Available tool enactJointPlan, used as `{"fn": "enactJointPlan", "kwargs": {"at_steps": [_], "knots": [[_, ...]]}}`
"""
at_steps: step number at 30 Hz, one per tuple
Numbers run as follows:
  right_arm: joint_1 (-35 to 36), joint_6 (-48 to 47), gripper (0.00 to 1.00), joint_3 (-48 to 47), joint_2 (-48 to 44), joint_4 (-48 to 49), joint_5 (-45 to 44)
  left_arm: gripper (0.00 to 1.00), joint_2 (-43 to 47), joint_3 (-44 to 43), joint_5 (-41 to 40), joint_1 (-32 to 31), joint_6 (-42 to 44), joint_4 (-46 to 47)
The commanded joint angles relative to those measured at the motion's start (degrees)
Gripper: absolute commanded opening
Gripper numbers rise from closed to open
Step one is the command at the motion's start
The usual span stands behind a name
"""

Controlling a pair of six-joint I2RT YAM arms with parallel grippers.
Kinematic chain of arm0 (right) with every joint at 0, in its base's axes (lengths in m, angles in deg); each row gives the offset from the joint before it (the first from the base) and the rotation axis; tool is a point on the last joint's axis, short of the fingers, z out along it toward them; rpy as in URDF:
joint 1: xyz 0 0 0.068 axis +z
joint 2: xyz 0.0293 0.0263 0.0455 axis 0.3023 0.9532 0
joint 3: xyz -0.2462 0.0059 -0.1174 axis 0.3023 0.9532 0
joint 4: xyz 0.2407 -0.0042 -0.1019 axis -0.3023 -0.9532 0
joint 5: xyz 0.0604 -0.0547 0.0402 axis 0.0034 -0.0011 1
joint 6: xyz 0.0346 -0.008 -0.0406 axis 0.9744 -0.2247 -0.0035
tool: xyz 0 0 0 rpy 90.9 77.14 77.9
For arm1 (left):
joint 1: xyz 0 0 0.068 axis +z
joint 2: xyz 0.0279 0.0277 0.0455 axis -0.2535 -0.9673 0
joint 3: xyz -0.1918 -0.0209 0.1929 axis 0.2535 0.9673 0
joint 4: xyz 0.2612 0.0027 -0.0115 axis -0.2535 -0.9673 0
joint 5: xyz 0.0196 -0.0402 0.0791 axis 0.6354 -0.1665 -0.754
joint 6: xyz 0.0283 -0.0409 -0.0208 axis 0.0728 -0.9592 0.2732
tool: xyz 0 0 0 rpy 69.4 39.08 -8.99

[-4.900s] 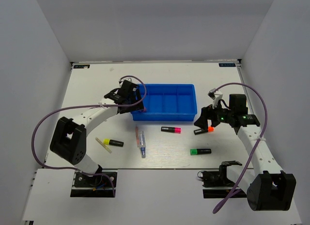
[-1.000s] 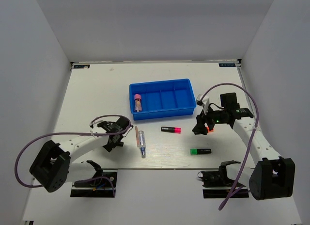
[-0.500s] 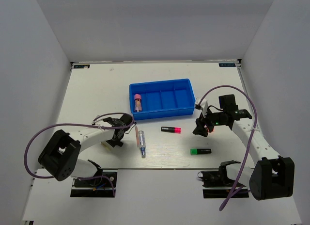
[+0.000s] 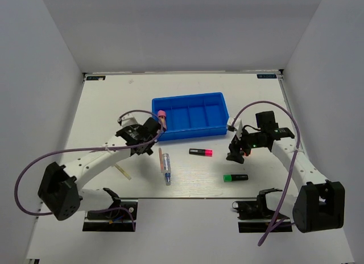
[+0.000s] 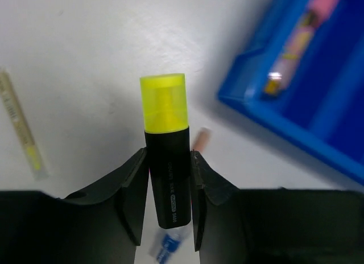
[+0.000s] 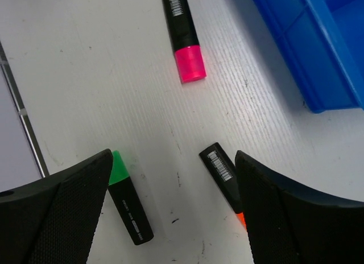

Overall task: Sort the stationery into containers
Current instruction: Pick up the pen from the center of the board, then place the pen in the storage box.

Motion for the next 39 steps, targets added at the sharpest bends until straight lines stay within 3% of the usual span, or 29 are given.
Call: {"fn": "enactJointPlan", "kwargs": {"at_steps": [1,5,8,9,12,13,18,20,21,22,23,24,26,27,33,36,38,39], "knots": [[0.7,-3.5,0.89,-2.0,1.0,-3.5,3.6,0.00,3.7,-6.9,-1.8,-0.7,10.7,-0.7],[1.8,-7.9,0.74,-3.7,2.4,-8.2,6.0,0.00,1.0,-12.9,5.5,-0.3,20.7,6.0],[2.9,-9.4,0.50,-4.5,3.5,-9.6,7.8,0.00,-8.4,-21.0,11.7,0.7,25.3,8.8],[3.7,-9.0,0.35,-4.5,3.6,-9.1,7.7,0.00,-12.1,-24.5,13.1,1.3,26.1,9.2],[4.9,-7.3,0.04,-4.2,3.5,-7.6,6.2,0.00,-21.5,-33.8,17.1,1.8,30.1,10.0],[4.8,-7.1,0.02,-4.1,3.2,-7.2,5.8,0.00,-23.3,-37.3,17.2,1.9,30.9,8.9],[5.2,-5.5,0.13,-1.5,1.1,-4.6,3.4,0.02,-37.5,-50.4,19.8,3.9,33.3,4.6],[5.3,-4.9,0.26,-0.4,-0.1,-3.0,2.5,0.03,-40.1,-53.4,20.3,4.6,34.4,4.6],[5.4,-4.4,0.31,0.0,-0.5,-2.8,2.2,0.08,-40.6,-53.4,21.8,4.8,34.7,5.0],[5.2,-4.0,0.48,0.3,-0.5,-2.6,2.1,0.11,-41.5,-53.2,22.3,5.1,35.0,5.6],[5.1,-3.5,0.57,0.5,-0.4,-1.4,2.0,0.16,-42.4,-53.1,23.0,5.3,35.4,6.3],[5.2,-3.3,0.64,0.7,-0.1,-1.0,1.4,0.32,-42.9,-53.3,22.9,5.2,35.4,6.3],[5.1,-2.9,0.77,0.3,1.3,-1.0,1.1,0.43,-44.0,-53.2,23.1,5.4,35.7,6.4],[5.3,-2.8,0.77,0.0,1.7,-1.0,0.6,0.59,-44.0,-52.9,23.6,5.6,35.9,6.5],[5.2,-1.8,0.75,-2.1,4.1,-0.3,-0.3,0.81,-43.5,-51.0,25.8,6.6,37.1,7.5],[5.4,-0.8,0.67,-2.6,5.7,0.3,0.0,0.82,-42.3,-50.8,27.7,6.8,37.5,7.4],[6.0,-2.9,0.56,-4.0,6.6,0.0,1.9,0.76,-40.0,-49.6,28.7,6.7,37.6,7.9],[6.3,-3.9,0.56,-5.1,8.3,-1.3,3.2,0.68,-37.7,-46.3,28.8,6.3,37.8,8.6]]}}
